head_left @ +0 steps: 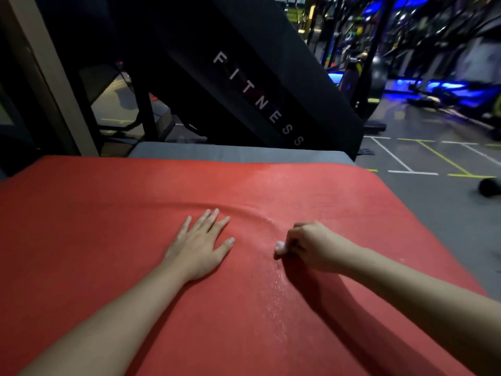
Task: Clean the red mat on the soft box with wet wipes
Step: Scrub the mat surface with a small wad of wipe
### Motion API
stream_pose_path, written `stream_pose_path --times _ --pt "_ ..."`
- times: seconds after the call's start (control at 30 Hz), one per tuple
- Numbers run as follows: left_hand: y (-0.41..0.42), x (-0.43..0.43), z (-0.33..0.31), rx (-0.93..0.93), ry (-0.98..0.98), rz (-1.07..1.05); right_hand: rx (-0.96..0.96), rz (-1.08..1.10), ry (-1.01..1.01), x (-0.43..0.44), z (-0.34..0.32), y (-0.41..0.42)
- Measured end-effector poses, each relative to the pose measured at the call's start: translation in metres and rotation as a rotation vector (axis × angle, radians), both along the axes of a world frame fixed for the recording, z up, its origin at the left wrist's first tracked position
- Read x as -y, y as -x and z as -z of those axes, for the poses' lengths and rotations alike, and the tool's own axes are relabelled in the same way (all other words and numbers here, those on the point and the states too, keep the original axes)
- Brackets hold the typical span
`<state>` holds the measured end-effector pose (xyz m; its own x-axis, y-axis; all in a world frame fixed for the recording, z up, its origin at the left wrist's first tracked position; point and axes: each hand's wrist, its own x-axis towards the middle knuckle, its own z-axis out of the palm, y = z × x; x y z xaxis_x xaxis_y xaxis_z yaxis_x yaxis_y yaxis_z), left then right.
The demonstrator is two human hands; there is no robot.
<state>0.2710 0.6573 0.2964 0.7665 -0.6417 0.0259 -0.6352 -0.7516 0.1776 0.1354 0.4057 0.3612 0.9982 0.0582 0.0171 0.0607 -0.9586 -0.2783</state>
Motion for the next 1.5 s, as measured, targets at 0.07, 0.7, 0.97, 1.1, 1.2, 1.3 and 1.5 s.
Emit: stream_pose_path --times 0.07,0.7,0.97,1.1,1.2,1.3,1.5 --pt "0.002 0.001 -0.001 0.008 -0.019 0.000 0.045 0.027 0.002 -0.005 0.001 0.008" --pt "0.086 -0.010 -0.033 -0.139 -0.273 0.119 0.112 0.196 0.000 -0.054 0.008 0.070" --pt "0.120 -0.027 -0.019 -0.195 -0.252 0.092 -0.359 0.135 -0.101 -0.063 -0.017 0.113" --pt "0.134 -0.043 -0.016 -0.184 -0.216 0.074 -0.253 0.146 -0.113 -0.071 -0.011 0.136" --pt "0.145 -0.050 -0.015 -0.155 -0.177 0.060 0.034 0.256 -0.133 -0.081 0.008 0.132" --pt "0.153 -0.056 -0.016 -0.150 -0.175 0.041 0.100 0.243 -0.103 -0.091 0.012 0.138" --pt "0.174 -0.060 -0.022 -0.182 -0.204 0.024 -0.103 0.088 -0.105 -0.107 -0.005 0.189"
